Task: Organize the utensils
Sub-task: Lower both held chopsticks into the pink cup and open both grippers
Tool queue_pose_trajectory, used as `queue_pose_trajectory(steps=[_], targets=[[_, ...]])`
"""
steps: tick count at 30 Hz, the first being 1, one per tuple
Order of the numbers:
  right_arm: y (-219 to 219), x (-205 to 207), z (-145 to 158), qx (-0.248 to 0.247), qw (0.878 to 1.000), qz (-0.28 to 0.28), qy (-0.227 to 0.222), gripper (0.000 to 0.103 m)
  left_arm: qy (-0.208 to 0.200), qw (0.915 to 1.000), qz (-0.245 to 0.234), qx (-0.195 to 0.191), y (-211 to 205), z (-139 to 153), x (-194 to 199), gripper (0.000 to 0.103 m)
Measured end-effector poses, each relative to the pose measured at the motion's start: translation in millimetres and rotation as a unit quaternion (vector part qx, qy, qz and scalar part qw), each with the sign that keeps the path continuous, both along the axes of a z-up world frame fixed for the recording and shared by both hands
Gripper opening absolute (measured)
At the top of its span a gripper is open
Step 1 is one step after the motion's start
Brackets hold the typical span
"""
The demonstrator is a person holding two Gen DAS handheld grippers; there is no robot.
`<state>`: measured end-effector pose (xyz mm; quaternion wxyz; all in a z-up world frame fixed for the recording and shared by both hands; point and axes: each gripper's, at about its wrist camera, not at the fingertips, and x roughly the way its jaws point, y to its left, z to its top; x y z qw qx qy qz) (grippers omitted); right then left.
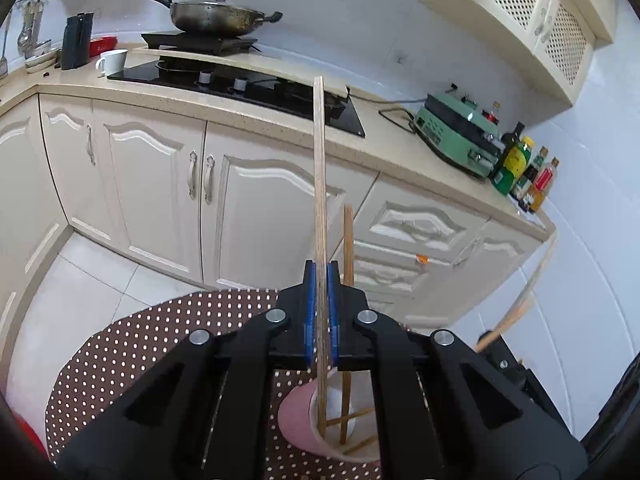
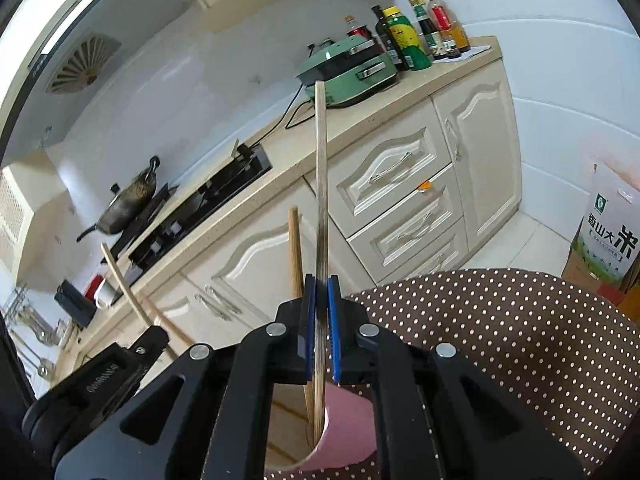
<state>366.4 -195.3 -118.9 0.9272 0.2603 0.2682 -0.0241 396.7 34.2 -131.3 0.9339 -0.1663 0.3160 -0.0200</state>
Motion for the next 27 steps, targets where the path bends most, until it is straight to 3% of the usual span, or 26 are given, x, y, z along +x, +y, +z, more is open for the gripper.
queue_pose_trajectory(steps=[8, 16, 21, 27], targets=[[13.5, -9.1, -6.7, -0.021, 0.999, 0.039, 0.013, 0.005, 0.018, 0.9993, -0.032, 0.003, -1.4, -13.4, -13.6, 0.007], [13.1, -16.0, -13.8, -0.022, 0.997, 0.072, 0.033, 0.008, 0.045, 0.9975, -0.052, -0.018, 1.5, -29.4, -22.0, 0.007], [13.7, -21.3, -17.2, -0.021, 0.994, 0.097, 0.046, 0.008, 0.04, 0.9972, -0.063, -0.006, 1.4, -30.3, -27.3, 0.007], [12.0, -25.2, -21.9, -0.023, 0.992, 0.108, 0.068, 0.026, 0.035, 0.9963, -0.078, 0.003, 4.1, -30.4, -33.8, 0.008]])
